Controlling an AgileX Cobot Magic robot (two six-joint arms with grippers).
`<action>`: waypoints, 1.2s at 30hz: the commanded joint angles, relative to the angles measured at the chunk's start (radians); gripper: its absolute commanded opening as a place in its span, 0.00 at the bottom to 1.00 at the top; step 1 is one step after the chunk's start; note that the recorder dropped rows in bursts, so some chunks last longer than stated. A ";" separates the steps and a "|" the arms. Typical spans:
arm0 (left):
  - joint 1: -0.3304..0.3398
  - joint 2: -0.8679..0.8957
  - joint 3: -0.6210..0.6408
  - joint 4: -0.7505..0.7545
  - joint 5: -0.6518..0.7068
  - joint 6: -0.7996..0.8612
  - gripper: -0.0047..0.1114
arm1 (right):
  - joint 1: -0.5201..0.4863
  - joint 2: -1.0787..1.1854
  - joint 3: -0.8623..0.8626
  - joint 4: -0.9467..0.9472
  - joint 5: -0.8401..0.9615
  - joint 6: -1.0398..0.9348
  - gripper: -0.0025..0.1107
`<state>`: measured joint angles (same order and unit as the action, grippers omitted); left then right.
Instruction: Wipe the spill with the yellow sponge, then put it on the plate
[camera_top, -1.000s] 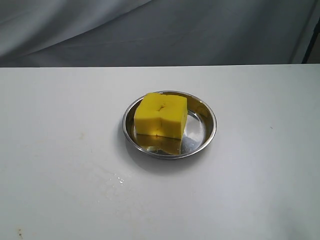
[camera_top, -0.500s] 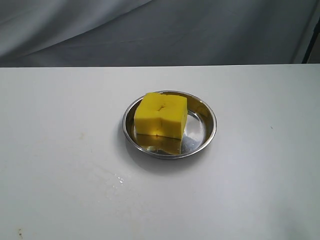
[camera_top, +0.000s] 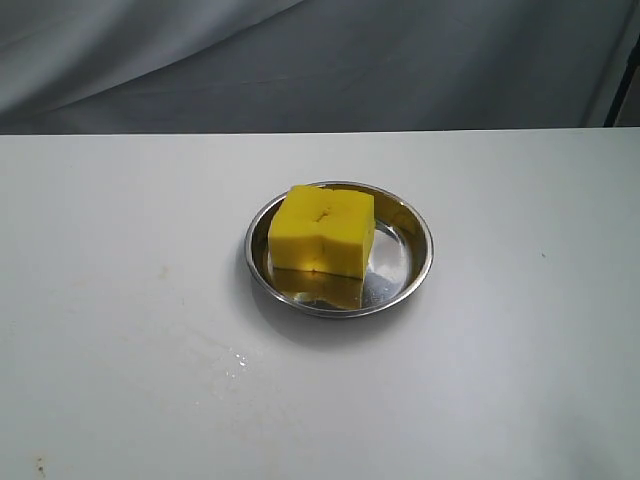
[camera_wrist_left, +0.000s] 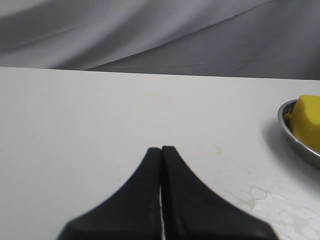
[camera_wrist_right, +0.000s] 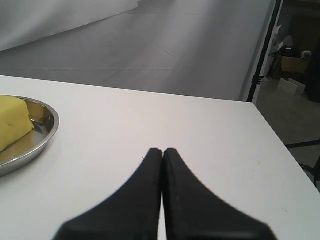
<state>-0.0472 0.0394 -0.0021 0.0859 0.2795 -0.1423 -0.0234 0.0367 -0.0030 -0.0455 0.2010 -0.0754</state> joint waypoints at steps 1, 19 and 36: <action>0.001 0.006 0.002 0.005 -0.018 -0.009 0.04 | 0.003 0.004 0.003 0.007 -0.013 0.002 0.02; 0.001 0.006 0.002 0.005 -0.018 -0.009 0.04 | 0.003 0.004 0.003 0.007 -0.013 0.002 0.02; 0.001 0.009 0.002 0.005 -0.017 -0.011 0.04 | 0.003 -0.037 0.003 0.007 -0.032 0.002 0.02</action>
<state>-0.0472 0.0435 -0.0021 0.0857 0.2758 -0.1428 -0.0234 0.0066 -0.0030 -0.0455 0.1857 -0.0754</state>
